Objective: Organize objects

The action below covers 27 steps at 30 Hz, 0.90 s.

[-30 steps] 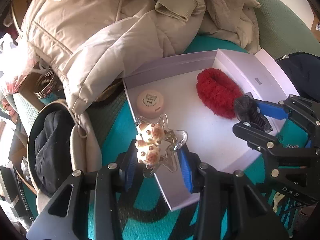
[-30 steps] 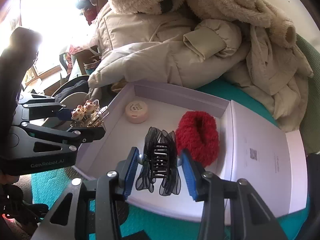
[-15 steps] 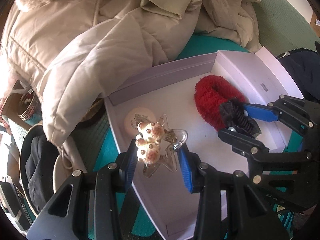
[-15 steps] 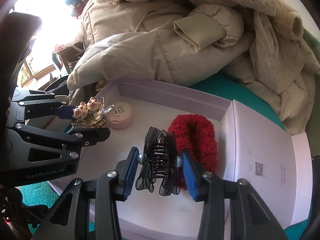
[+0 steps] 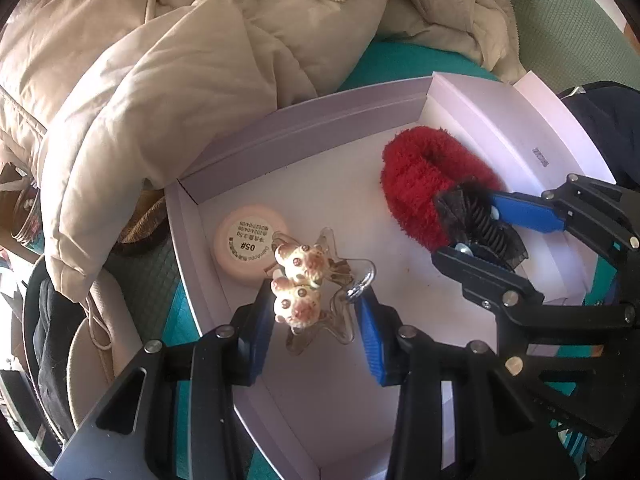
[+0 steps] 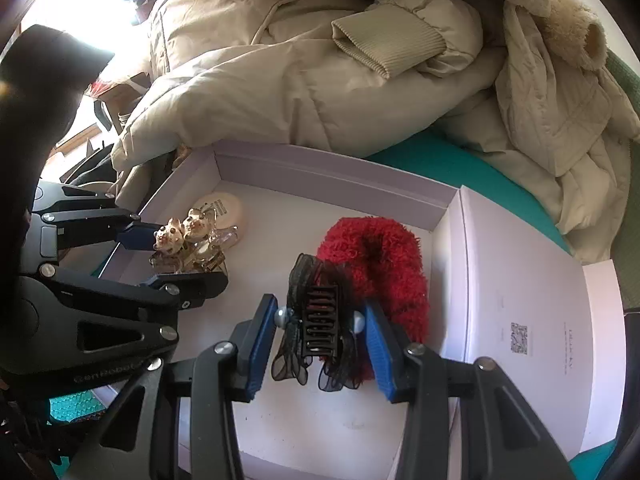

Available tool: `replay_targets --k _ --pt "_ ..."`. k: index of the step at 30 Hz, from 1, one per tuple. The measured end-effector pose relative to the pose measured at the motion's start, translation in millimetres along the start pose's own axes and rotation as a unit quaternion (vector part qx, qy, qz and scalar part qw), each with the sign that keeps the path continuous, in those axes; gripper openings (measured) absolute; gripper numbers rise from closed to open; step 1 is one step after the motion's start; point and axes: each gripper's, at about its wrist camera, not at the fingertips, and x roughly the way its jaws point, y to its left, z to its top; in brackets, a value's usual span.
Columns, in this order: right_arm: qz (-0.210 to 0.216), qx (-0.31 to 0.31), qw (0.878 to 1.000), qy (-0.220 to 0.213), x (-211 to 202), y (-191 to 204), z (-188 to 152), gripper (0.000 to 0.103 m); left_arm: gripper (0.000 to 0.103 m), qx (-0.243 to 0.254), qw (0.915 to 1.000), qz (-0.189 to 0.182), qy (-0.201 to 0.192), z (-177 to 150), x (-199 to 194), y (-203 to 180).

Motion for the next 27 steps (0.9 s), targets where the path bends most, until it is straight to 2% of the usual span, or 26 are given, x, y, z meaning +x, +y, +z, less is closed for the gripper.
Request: replay_targets --k 9,12,17,24,27 --pt "-0.008 0.007 1.000 0.005 0 -2 -1 0.044 0.039 0.000 1.0000 0.002 0.003 0 4 -2" --pt "-0.011 0.007 1.000 0.009 -2 -2 -2 0.048 0.040 -0.001 1.0000 0.006 0.003 -1 3 -2" --pt "-0.011 0.011 1.000 0.011 -7 -3 -4 0.050 0.055 -0.011 0.9999 0.012 0.003 -2 -2 3" --pt "-0.014 0.021 1.000 0.006 -22 -5 -7 0.050 0.057 -0.018 0.9998 0.010 -0.006 -2 -18 3" --pt "-0.019 0.024 1.000 -0.002 -34 -3 -7 0.050 0.057 -0.023 0.9997 -0.002 -0.009 0 -27 3"
